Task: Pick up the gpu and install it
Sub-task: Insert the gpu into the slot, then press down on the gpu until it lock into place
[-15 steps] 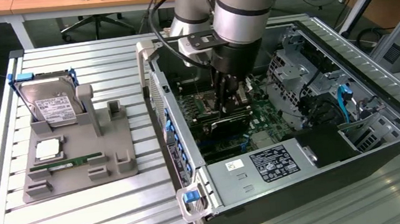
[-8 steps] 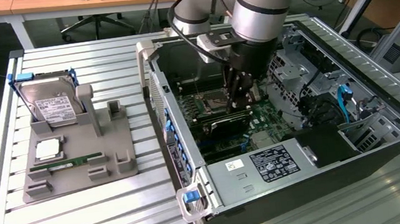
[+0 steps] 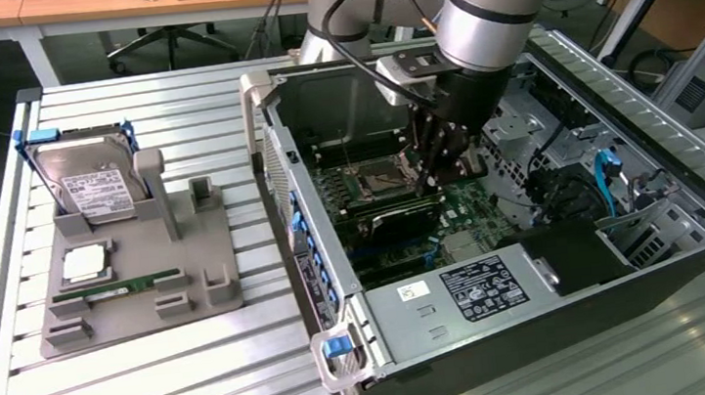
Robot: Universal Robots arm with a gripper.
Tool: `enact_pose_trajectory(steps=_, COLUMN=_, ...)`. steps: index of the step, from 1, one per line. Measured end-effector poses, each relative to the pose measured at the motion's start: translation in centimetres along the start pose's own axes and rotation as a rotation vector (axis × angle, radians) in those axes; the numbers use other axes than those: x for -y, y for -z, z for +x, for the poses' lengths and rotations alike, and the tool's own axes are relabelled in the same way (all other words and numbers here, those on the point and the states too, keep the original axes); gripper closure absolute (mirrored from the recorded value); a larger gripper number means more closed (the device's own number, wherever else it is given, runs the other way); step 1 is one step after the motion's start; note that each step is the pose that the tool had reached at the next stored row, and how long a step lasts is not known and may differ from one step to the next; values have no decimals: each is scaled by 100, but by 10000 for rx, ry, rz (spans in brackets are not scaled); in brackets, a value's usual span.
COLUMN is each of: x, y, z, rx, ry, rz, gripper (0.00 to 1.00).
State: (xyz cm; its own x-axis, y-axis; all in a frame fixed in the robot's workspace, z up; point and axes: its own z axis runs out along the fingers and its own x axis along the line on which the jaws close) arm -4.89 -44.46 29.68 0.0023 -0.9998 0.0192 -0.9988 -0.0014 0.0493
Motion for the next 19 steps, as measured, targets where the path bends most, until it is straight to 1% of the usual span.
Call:
enact_pose_trajectory(steps=9, x=0, y=0, z=0, rx=0, ry=0, rz=0, gripper=89)
enact_pose_trajectory(steps=10, x=-12, y=-1, z=-1, rx=0, ry=1, rz=0, gripper=89)
enact_pose_trajectory(steps=12, x=-153, y=-14, z=-14, rx=-1, ry=0, rz=11, gripper=89)
enact_pose_trajectory(steps=15, x=-328, y=-45, z=-35, rx=-1, ry=0, rz=21, gripper=89)
enact_pose_trajectory(steps=18, x=-455, y=-74, z=-36, rx=-2, ry=0, rz=25, gripper=89)
enact_pose_trajectory(steps=19, x=-560, y=-103, z=-38, rx=0, ry=0, rz=26, gripper=89)
